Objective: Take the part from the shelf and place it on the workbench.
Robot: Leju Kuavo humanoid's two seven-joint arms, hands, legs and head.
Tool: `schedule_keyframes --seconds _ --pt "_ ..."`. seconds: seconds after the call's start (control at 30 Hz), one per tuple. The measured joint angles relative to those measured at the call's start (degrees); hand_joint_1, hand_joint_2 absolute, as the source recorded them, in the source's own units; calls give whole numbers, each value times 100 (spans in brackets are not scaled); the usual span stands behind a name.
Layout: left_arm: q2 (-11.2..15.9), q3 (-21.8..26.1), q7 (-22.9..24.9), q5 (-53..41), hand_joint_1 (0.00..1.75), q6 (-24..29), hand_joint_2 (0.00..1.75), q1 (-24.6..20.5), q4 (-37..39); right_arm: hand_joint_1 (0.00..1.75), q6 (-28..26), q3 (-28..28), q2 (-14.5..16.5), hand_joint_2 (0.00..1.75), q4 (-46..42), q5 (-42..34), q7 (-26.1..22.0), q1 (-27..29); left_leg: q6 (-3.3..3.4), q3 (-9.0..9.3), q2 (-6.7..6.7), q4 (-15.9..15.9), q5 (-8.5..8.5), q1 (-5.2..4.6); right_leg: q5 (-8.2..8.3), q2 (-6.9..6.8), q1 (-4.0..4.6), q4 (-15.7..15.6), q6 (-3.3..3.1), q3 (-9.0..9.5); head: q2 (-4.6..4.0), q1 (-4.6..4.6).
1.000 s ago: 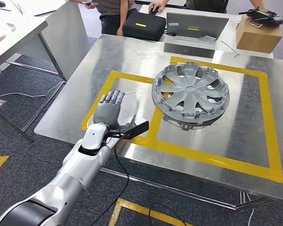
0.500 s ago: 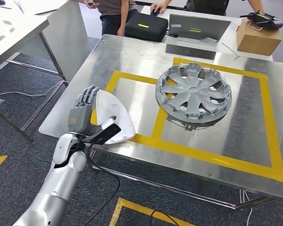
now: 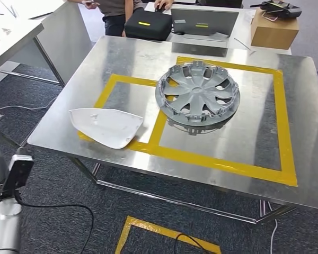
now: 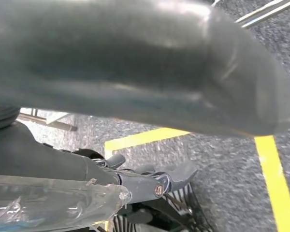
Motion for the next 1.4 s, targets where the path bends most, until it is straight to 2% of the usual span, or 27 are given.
schedule_keyframes --seconds 0.07,0.13,0.2,0.27,0.3,0.37,0.43,0.47,0.5,0.53,0.6,0.63,0.67,0.7,0.77,0.8,0.87,0.93,0.97,1.0,1.07,1.13,1.2,1.27,1.3,1.33,1.4 --pt "140 356 -16 441 0 -93 0 11 226 0 2 3 1 0 1 0 34 9 109 447 49 -535 247 -72 92 -39 42 1 -11 -101 0 -1" --pt "276 686 -21 943 0 -193 0 -24 495 0 15 19 2 0 1 0 72 22 194 1001 218 -1290 329 -154 171 -90 82 6 13 -155 1 0" --pt "408 1010 -30 1494 0 -359 0 -60 874 0 38 36 -1 0 1 0 101 43 234 1209 286 -1640 310 -207 243 -170 93 -15 63 -151 1 -3" --pt "540 1369 -34 1918 0 -539 0 -56 1360 0 58 42 -2 0 2 0 122 68 289 1156 202 -1686 404 -208 271 -238 77 -41 128 -143 1 -13" --pt "598 1549 -35 2015 0 -595 0 -44 1599 0 67 44 -2 0 3 0 129 86 330 1115 162 -1698 467 -202 166 -236 75 20 161 -173 1 -14" --pt "675 1828 -36 2053 0 -650 0 -24 1995 0 75 46 -2 0 5 -1 132 116 391 988 64 -1710 604 -184 -344 -182 75 485 210 -322 0 -2" --pt "734 2014 -16 2070 0 -699 0 -2 2298 0 80 46 -2 0 5 -1 134 122 411 812 -47 -1705 740 -189 -863 -145 86 1230 213 -489 0 4" --pt "760 2094 38 2104 0 -746 0 5 2455 0 85 47 -3 0 5 -1 137 120 410 721 -100 -1702 809 -194 -946 -137 96 1490 200 -496 0 4" --pt "786 2178 133 2150 0 -797 0 18 2621 0 90 48 -5 0 5 0 139 118 405 637 -151 -1698 874 -197 -907 -127 109 1576 181 -415 0 3" --pt "802 2270 262 2194 0 -836 0 47 2796 0 96 50 -9 0 4 0 141 117 396 563 -201 -1695 934 -199 -775 -103 123 1450 156 -222 0 3" --pt "805 2428 570 2200 0 -822 0 164 3114 0 108 56 -25 0 4 0 138 117 364 456 -287 -1690 1041 -197 -576 107 146 674 81 424 0 2" --pt "794 2477 714 2152 0 -768 0 237 3248 0 113 60 -33 0 5 0 132 122 345 421 -324 -1686 1092 -194 -582 234 148 236 56 744 0 -3" --pt "778 2500 864 2075 0 -701 0 308 3369 0 117 62 -41 0 5 0 124 130 319 399 -365 -1688 1145 -188 -631 334 154 -89 36 952 0 -2" --pt "764 2508 1027 1974 0 -632 0 376 3489 0 119 63 -48 0 7 0 115 143 287 385 -408 -1698 1197 -177 -686 369 163 -261 18 1046 1 1" --pt "746 2508 1413 1760 0 -532 0 530 3698 0 120 63 -49 0 10 0 98 175 219 364 -499 -1720 1282 -157 -629 254 172 -333 -26 1029 1 14" --pt "732 2506 1614 1657 0 -502 0 614 3788 0 120 63 -51 0 12 1 92 186 189 331 -481 -1682 1215 -154 -572 188 164 -354 -63 1003 1 5" --pt "678 2496 1943 1497 0 -465 0 735 3929 0 120 62 -57 0 15 2 90 205 137 183 -331 -1318 764 -149 -438 40 133 -399 -118 916 0 -34" --pt "588 2481 2132 1405 0 -440 0 785 4033 0 120 61 -61 0 15 1 90 224 69 -17 -175 -611 207 -117 -317 -121 132 -399 -127 793 0 -63" --pt "551 2475 2177 1382 0 -434 0 805 4072 0 120 61 -62 0 15 1 90 231 34 -72 -138 -294 106 -86 -258 -209 130 -391 -114 722 0 -64" --pt "520 2472 2209 1364 0 -431 0 828 4105 0 120 61 -63 0 15 0 90 234 -4 -57 -113 -107 146 -49 -203 -296 125 -380 -93 636 0 -63" --pt "490 2472 2247 1342 0 -430 0 865 4149 0 120 61 -66 0 15 1 90 232 -97 262 -37 -294 453 33 -113 -455 99 -341 -27 476 0 -64" --pt "459 2467 2287 1317 0 -438 0 859 4172 0 120 61 -83 0 13 2 91 221 -187 884 194 -1034 568 91 -60 -596 84 -257 59 345 0 -66" --pt "410 2424 2413 1190 0 -496 0 838 4197 0 136 61 -109 0 9 1 90 208 -129 1227 327 -1589 460 75 -10 -728 73 -160 151 254 0 -60" --pt "367 2338 2606 961 0 -589 0 890 4231 0 193 61 -124 0 10 1 89 210 35 1163 242 -1680 440 15 51 -812 20 -127 227 207 0 -48" --pt "338 2286 2697 836 0 -625 0 939 4250 0 234 61 -135 0 11 1 91 220 105 1108 200 -1668 482 -6 2 -745 -14 -99 258 180 0 -45" --pt "306 2233 2779 706 0 -657 0 974 4269 0 269 61 -149 0 13 0 96 241 174 1047 155 -1665 534 -21 -158 -610 -33 20 281 130 0 -44" --pt "201 2065 2891 391 0 -720 0 991 4296 0 324 61 -188 0 15 -3 114 292 284 883 31 -1665 673 -50 -722 -271 -25 618 282 -63 0 -25"
